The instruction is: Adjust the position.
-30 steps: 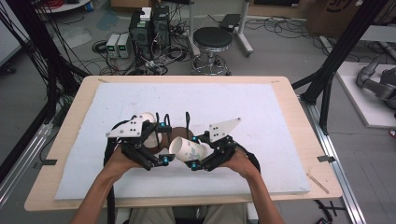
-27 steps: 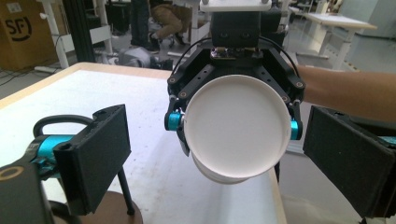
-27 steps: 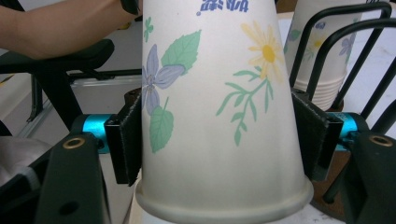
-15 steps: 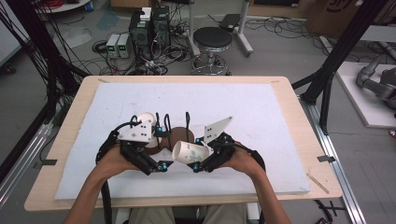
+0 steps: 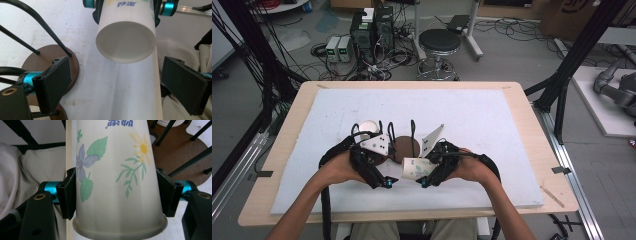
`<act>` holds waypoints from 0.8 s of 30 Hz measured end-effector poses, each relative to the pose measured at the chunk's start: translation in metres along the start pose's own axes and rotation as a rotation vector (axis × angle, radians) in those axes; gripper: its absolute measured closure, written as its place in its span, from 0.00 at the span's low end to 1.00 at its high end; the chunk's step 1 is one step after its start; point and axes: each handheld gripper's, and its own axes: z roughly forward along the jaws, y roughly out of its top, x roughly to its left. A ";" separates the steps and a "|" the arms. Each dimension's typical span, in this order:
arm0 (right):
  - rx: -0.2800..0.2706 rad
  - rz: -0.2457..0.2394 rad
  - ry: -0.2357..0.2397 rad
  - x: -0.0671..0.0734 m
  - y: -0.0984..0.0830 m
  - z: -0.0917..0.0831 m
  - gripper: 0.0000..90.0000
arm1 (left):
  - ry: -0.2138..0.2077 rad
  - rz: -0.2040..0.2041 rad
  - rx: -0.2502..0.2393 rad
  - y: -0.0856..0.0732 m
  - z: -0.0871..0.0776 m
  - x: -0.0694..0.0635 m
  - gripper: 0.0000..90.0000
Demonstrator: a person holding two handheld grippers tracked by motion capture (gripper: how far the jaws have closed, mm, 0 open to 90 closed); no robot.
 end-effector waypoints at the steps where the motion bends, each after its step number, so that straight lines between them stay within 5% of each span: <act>1: 0.004 -0.006 -0.001 0.000 0.001 -0.001 0.34 | 0.000 0.003 0.005 0.000 0.001 0.000 0.11; 24: 0.037 -0.015 -0.011 -0.001 0.007 -0.003 0.34 | -0.031 0.048 0.035 0.022 0.021 -0.001 0.14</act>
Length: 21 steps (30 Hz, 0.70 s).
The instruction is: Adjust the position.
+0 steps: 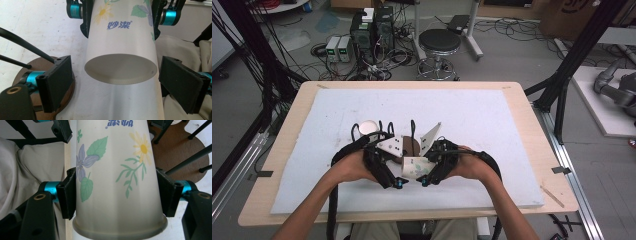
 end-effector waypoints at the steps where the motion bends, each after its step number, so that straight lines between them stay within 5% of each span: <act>1: 0.001 0.001 0.000 0.000 0.000 0.000 0.34 | 0.000 0.003 0.000 0.000 0.001 0.000 0.14; 13: 0.006 0.009 0.002 -0.003 0.000 0.001 0.34 | -0.015 0.017 -0.006 0.003 0.007 0.002 0.22; 21: 0.012 0.009 0.003 -0.003 0.000 0.002 0.35 | -0.025 0.033 -0.004 0.002 0.008 0.003 0.39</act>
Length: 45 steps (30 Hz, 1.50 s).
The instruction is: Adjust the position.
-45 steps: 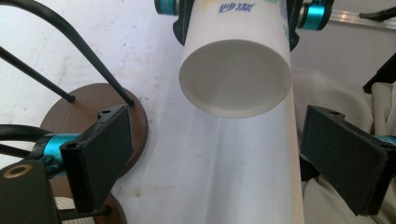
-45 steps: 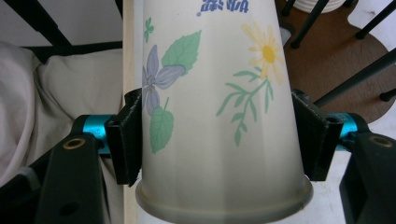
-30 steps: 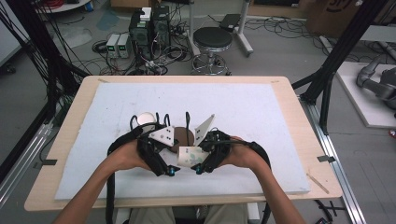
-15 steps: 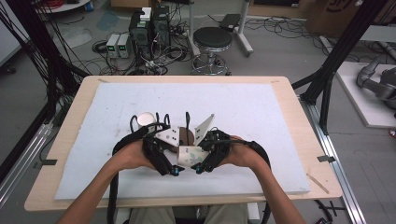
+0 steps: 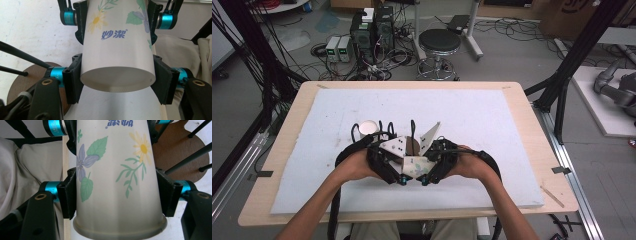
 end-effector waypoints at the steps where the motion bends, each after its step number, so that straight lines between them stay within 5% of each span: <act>1: 0.001 -0.001 -0.002 0.000 0.000 0.000 0.35 | 0.002 0.005 0.001 0.000 0.000 0.000 0.39; 8: -0.011 -0.008 0.004 -0.001 -0.001 0.001 0.34 | 0.001 0.005 0.003 0.000 -0.001 -0.001 0.41; 12: -0.037 -0.007 0.028 -0.002 -0.002 0.004 0.17 | 0.004 0.009 -0.003 0.000 -0.002 -0.002 0.40; 24: -0.103 0.021 0.023 -0.003 -0.004 -0.003 0.16 | 0.002 -0.002 -0.016 -0.005 -0.003 -0.002 0.40; 36: -0.334 0.054 0.020 -0.004 -0.027 -0.022 0.16 | 0.023 -0.074 -0.229 -0.037 -0.017 -0.005 0.40; 45: -0.476 0.076 0.011 -0.001 -0.042 -0.027 0.16 | 0.023 -0.130 -0.488 -0.059 -0.024 -0.006 0.40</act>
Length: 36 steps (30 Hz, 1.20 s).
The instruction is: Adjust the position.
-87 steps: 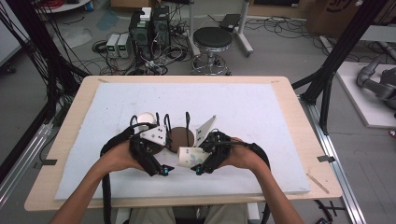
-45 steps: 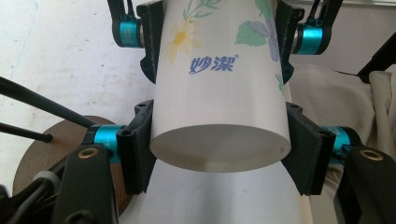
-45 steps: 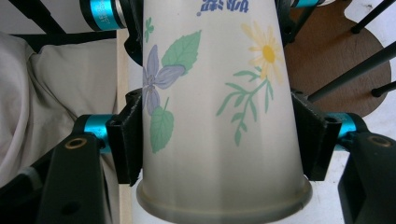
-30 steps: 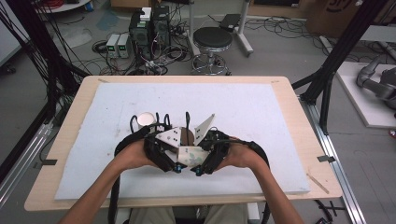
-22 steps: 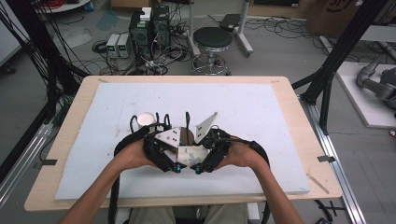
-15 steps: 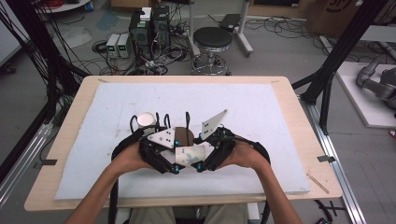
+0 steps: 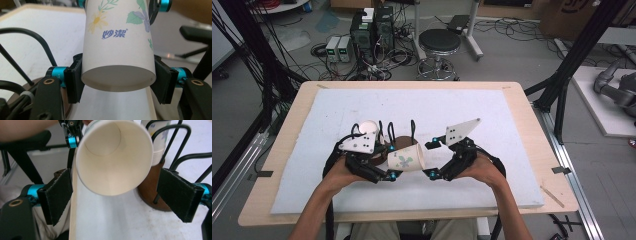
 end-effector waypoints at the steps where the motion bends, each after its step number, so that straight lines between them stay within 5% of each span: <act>1: -0.020 0.001 -0.001 0.000 -0.001 -0.001 0.16 | -0.002 -0.006 -0.022 -0.002 -0.001 0.000 0.40; 13: -0.217 0.013 0.012 0.001 -0.017 -0.004 0.16 | 0.000 -0.053 -0.189 -0.015 0.004 0.005 0.40; 20: -0.294 0.032 0.023 0.000 -0.027 -0.001 0.17 | -0.002 -0.048 -0.198 -0.016 0.006 0.004 0.40; 36: -0.353 0.051 0.072 -0.002 -0.030 0.013 0.17 | -0.042 -0.030 -0.226 -0.010 0.017 -0.001 0.40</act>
